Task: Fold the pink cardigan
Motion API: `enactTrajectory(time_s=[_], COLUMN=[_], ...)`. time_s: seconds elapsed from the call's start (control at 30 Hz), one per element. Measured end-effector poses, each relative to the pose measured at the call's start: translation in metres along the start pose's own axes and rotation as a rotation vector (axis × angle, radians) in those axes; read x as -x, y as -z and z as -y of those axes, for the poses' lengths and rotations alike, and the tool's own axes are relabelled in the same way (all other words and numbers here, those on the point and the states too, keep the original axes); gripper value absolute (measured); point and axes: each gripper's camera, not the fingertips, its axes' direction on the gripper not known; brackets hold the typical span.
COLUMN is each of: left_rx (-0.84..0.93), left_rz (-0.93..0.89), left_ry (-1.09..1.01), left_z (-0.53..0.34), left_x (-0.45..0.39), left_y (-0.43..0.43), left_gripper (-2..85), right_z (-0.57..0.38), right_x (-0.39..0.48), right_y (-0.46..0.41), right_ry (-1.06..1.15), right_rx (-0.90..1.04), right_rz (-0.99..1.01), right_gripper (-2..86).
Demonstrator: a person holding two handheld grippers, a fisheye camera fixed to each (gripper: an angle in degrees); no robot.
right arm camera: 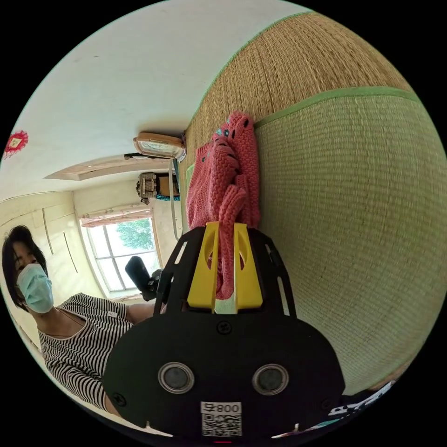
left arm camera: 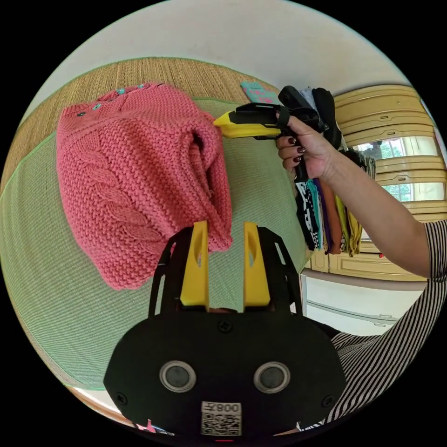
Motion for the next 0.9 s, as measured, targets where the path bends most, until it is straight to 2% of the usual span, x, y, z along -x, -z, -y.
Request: enactTrajectory(time_s=[0.1,0.2,0.37,0.5,0.6,0.9], left_rx=[0.009,0.030,0.129,0.143,0.098,-0.114], left_rz=[-0.049,-0.050,-0.027,-0.049,-0.067,-0.082], left_ry=[0.010,0.021,-0.017,-0.006,0.050,0.415], left_z=[-0.002,0.002,0.020,0.017,0.001,-0.035], left_x=[-0.004,-0.007,-0.011,-0.015,-0.007,0.073], left_y=[-0.005,-0.017,-0.057,-0.058,-0.039,0.010], left_gripper=[9.1,7.7,5.1,3.9,3.9,7.0], right_z=[-0.019,-0.034,-0.038,-0.039,-0.041,-0.039], right_x=[0.008,0.033,0.051,0.030,0.020,-0.010], right_y=[0.012,0.000,-0.070,-0.134,-0.135,-0.129], right_ry=[0.051,0.175,0.300,0.345,0.359,0.326], right_rx=[-0.061,-0.039,0.164,0.375,0.384,0.367], right_rz=[-0.019,0.008,-0.135,-0.433,-0.478,-0.518], right_gripper=[1.4,0.5,0.1,0.1,0.1,0.0])
